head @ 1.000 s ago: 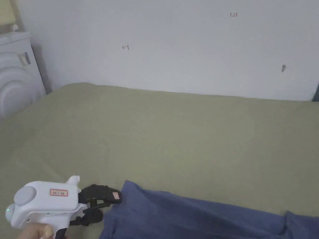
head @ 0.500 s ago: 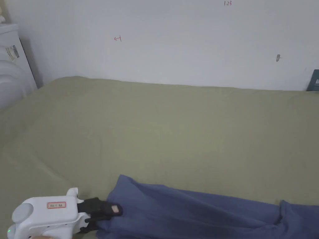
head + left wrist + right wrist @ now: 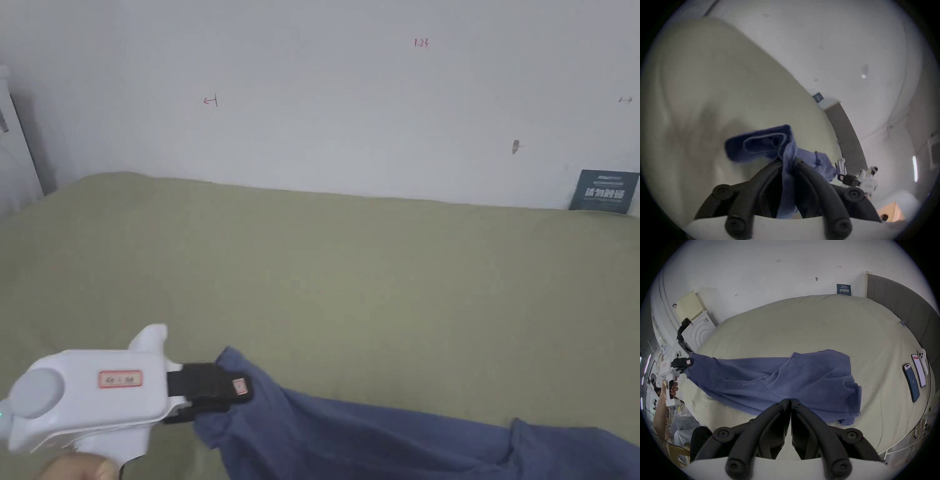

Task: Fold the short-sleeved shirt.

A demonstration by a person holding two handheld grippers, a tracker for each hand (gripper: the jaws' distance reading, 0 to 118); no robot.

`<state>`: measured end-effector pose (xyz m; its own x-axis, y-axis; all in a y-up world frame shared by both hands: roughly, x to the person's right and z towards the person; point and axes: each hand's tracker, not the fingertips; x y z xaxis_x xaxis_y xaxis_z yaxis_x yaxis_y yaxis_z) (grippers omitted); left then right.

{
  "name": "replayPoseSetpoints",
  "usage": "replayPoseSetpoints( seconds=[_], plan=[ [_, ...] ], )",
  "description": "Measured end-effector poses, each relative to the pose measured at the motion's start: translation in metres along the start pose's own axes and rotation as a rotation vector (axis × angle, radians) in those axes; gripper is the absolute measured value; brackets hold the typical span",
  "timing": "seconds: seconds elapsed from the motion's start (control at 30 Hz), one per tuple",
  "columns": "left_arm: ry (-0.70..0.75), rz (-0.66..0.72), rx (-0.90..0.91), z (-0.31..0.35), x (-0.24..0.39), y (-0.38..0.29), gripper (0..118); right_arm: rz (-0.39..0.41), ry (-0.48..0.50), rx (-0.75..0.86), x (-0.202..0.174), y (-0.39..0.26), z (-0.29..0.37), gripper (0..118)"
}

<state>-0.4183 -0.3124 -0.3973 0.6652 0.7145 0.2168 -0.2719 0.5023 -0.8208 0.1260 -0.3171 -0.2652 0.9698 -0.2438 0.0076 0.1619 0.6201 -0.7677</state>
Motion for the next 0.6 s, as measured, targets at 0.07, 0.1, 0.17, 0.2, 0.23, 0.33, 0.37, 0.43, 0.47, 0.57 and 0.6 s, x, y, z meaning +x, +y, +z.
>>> replayPoseSetpoints(
  seconds=[0.07, 0.1, 0.17, 0.2, 0.23, 0.33, 0.37, 0.43, 0.47, 0.57, 0.6],
  plan=[
    [-0.022, -0.076, -0.042, -0.021, 0.036, -0.002, 11, -0.027, -0.001, 0.019, 0.001, -0.004, -0.001, 7],
    [-0.036, -0.114, -0.074, -0.035, 0.052, -0.004, 11, -0.040, 0.003, 0.023, 0.001, -0.006, -0.003, 7],
    [-0.053, -0.165, -0.126, -0.063, 0.075, -0.010, 11, -0.063, 0.006, 0.031, 0.002, -0.011, -0.006, 7],
    [-0.049, -0.188, -0.155, -0.080, 0.079, -0.012, 11, -0.069, 0.008, 0.032, 0.002, -0.014, -0.007, 7],
    [-0.045, -0.192, -0.180, -0.096, 0.085, -0.018, 11, -0.075, 0.012, 0.031, 0.003, -0.015, -0.008, 7],
    [-0.051, -0.189, -0.241, -0.137, 0.096, -0.037, 11, -0.079, 0.019, 0.021, 0.006, -0.017, -0.014, 7],
    [-0.053, -0.191, -0.270, -0.151, 0.097, -0.044, 11, -0.075, 0.016, 0.020, 0.006, -0.018, -0.014, 7],
    [-0.019, -0.205, -0.302, -0.175, 0.099, -0.059, 11, -0.071, 0.010, 0.022, 0.006, -0.018, -0.017, 7],
    [0.003, -0.218, -0.329, -0.184, 0.101, -0.067, 11, -0.073, 0.012, 0.020, 0.007, -0.018, -0.017, 7],
    [0.056, -0.217, -0.395, -0.212, 0.096, -0.089, 13, -0.088, 0.022, 0.022, 0.008, -0.018, -0.020, 7],
    [0.068, -0.213, -0.400, -0.219, 0.097, -0.095, 16, -0.089, 0.023, 0.022, 0.008, -0.018, -0.020, 7]
  ],
)
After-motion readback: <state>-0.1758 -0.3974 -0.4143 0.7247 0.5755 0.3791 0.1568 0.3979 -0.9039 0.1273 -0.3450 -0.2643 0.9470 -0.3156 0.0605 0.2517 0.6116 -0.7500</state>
